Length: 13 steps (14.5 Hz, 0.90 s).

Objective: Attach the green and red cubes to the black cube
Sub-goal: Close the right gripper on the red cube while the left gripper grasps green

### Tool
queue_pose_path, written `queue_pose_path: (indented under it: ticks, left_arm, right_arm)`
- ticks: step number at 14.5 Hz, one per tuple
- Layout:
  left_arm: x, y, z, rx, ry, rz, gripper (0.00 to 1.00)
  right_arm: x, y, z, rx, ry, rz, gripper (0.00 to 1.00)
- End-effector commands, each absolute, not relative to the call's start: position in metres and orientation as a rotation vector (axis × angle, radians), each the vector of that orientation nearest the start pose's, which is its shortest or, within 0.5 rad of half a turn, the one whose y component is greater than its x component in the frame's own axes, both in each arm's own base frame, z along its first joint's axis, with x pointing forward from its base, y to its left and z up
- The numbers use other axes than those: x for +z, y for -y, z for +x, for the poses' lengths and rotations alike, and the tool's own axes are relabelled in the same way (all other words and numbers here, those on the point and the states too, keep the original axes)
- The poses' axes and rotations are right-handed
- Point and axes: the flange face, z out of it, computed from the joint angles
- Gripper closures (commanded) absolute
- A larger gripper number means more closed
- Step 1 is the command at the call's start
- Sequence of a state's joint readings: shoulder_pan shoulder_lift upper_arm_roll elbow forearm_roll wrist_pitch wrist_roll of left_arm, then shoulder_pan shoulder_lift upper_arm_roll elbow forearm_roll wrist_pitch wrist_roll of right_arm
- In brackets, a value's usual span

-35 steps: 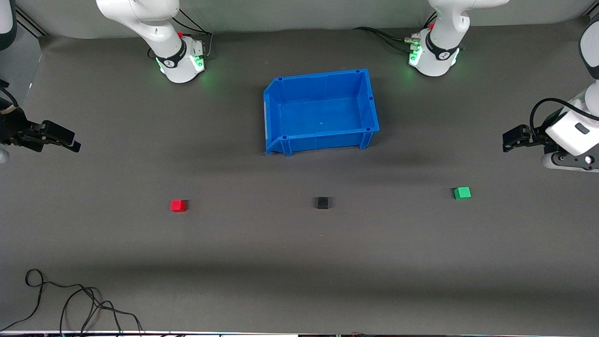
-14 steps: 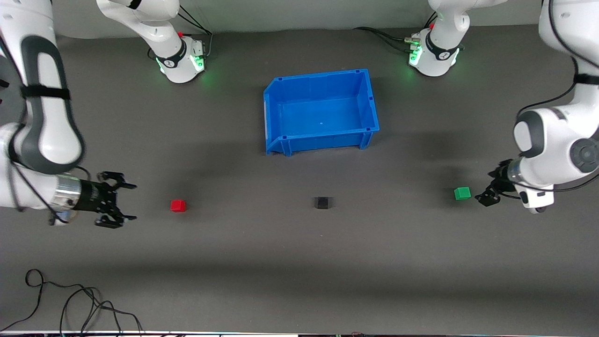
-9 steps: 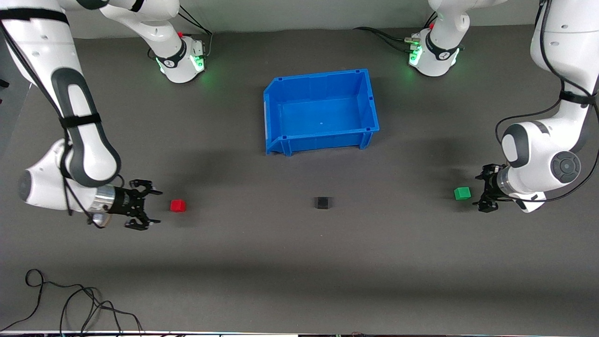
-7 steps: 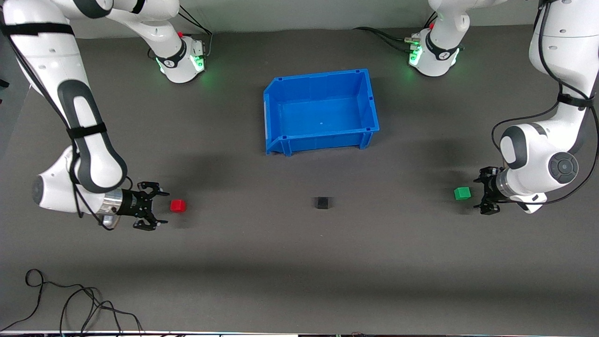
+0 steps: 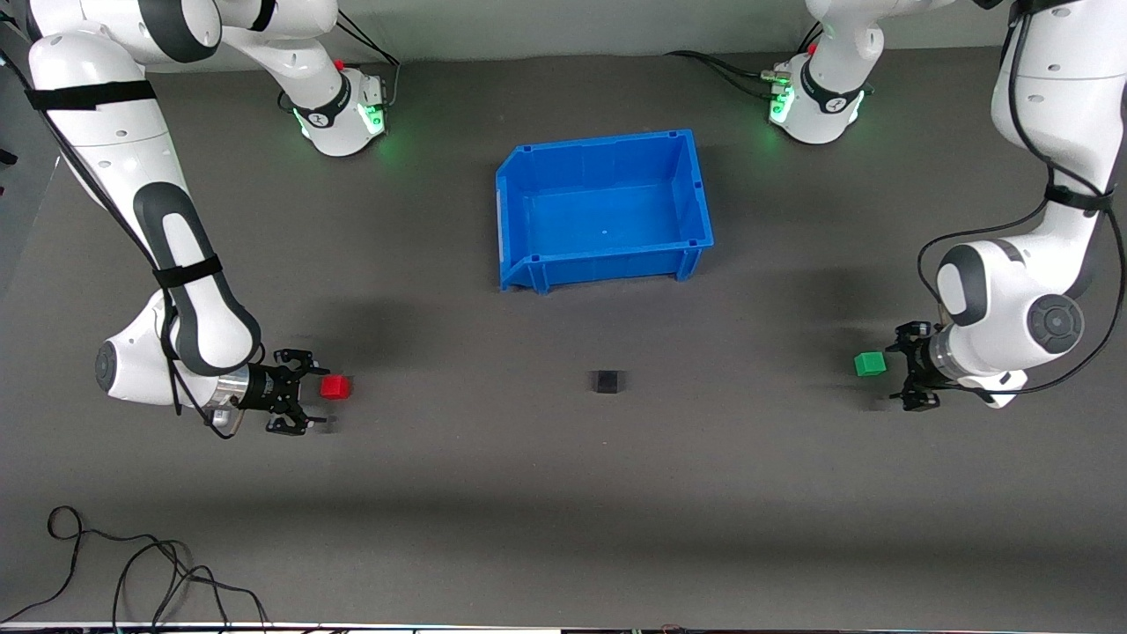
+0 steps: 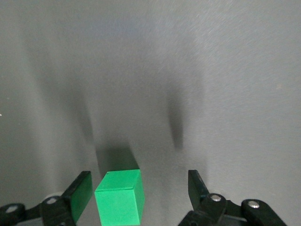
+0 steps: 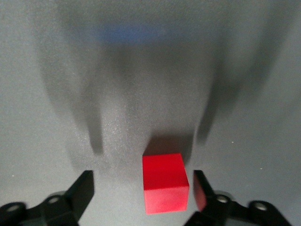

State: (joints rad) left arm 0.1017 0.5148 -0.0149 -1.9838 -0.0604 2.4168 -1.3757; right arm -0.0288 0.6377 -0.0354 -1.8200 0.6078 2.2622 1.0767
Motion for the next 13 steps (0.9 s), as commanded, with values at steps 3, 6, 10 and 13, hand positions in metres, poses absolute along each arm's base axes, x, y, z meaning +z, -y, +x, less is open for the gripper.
queue_pose_path:
  ticks: [3, 6, 10, 13]
  left_arm:
    - [0.183, -0.043, 0.593, 0.179, 2.135, -2.244, 0.12]
    - [0.184, -0.042, 0.593, 0.184, 2.132, -2.242, 0.12]
    - [0.184, -0.036, 0.591, 0.187, 2.125, -2.244, 0.21]
    - [0.186, -0.033, 0.593, 0.179, 2.100, -2.270, 0.39]
  right_arm:
    - [0.176, 0.022, 0.632, 0.513, -1.979, -1.989, 0.58]
    - [0.178, 0.022, 0.632, 0.510, -1.979, -1.987, 0.71]
    - [0.181, 0.020, 0.633, 0.516, -1.973, -1.988, 0.72]
    - [0.195, 0.019, 0.635, 0.531, -1.962, -1.983, 0.72]
